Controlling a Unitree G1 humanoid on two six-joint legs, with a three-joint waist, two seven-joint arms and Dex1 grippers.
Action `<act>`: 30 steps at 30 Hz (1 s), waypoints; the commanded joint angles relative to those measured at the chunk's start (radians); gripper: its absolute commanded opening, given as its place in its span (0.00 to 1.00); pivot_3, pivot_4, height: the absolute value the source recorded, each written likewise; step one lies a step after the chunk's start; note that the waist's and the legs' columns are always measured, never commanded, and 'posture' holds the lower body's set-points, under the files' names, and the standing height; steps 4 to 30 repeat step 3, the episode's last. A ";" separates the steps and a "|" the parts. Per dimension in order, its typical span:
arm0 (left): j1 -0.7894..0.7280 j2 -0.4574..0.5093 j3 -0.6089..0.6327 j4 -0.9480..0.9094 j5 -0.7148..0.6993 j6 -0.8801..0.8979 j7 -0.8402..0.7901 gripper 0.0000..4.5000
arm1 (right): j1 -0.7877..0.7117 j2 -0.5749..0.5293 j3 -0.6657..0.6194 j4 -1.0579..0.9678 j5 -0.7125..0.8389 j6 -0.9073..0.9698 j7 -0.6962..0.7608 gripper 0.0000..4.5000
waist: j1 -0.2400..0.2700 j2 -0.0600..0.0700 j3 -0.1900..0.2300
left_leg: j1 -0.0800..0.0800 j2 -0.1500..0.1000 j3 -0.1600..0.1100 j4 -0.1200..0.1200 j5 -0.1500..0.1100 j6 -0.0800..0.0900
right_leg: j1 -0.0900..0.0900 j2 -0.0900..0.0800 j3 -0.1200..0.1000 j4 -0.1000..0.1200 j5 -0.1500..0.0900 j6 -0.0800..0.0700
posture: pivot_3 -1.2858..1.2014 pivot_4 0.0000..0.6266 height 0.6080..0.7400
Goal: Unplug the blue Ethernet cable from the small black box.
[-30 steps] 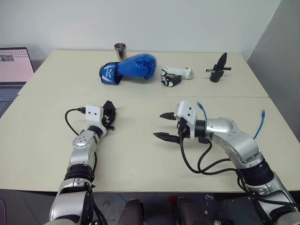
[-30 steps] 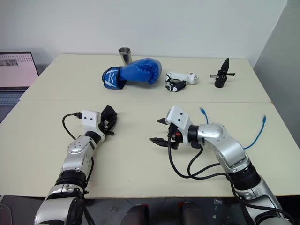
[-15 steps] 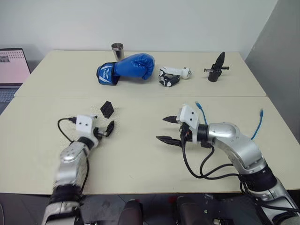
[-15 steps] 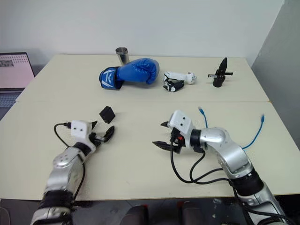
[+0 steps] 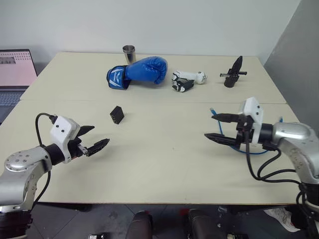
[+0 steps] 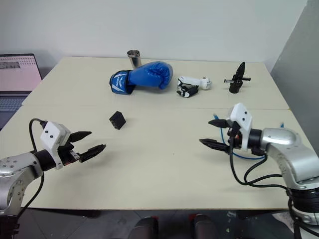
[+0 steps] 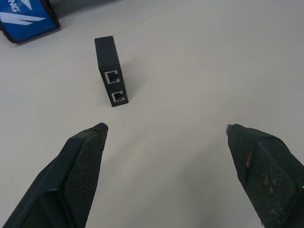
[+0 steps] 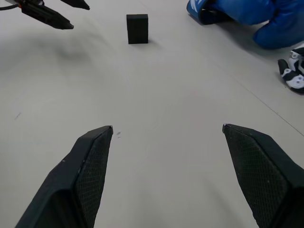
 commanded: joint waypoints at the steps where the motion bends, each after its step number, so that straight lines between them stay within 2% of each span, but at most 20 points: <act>1: -0.019 0.037 0.022 -0.031 -0.013 0.012 -0.040 0.94 | -0.014 -0.023 -0.037 -0.017 0.047 0.019 0.017 0.87 | -0.003 0.000 0.000 | 0.000 0.000 0.000 0.000 0.000 0.000 | 0.000 0.000 0.000 0.000 0.000 0.000 | 0.52 0.24 1.00; 30: -0.025 0.049 0.018 -0.030 -0.012 0.016 -0.058 0.94 | -0.013 -0.028 -0.039 -0.016 0.050 0.021 0.015 0.87 | -0.003 0.000 0.000 | 0.000 0.000 0.001 0.000 0.000 0.000 | -0.001 0.000 0.001 0.000 0.000 0.000 | 0.52 0.24 1.00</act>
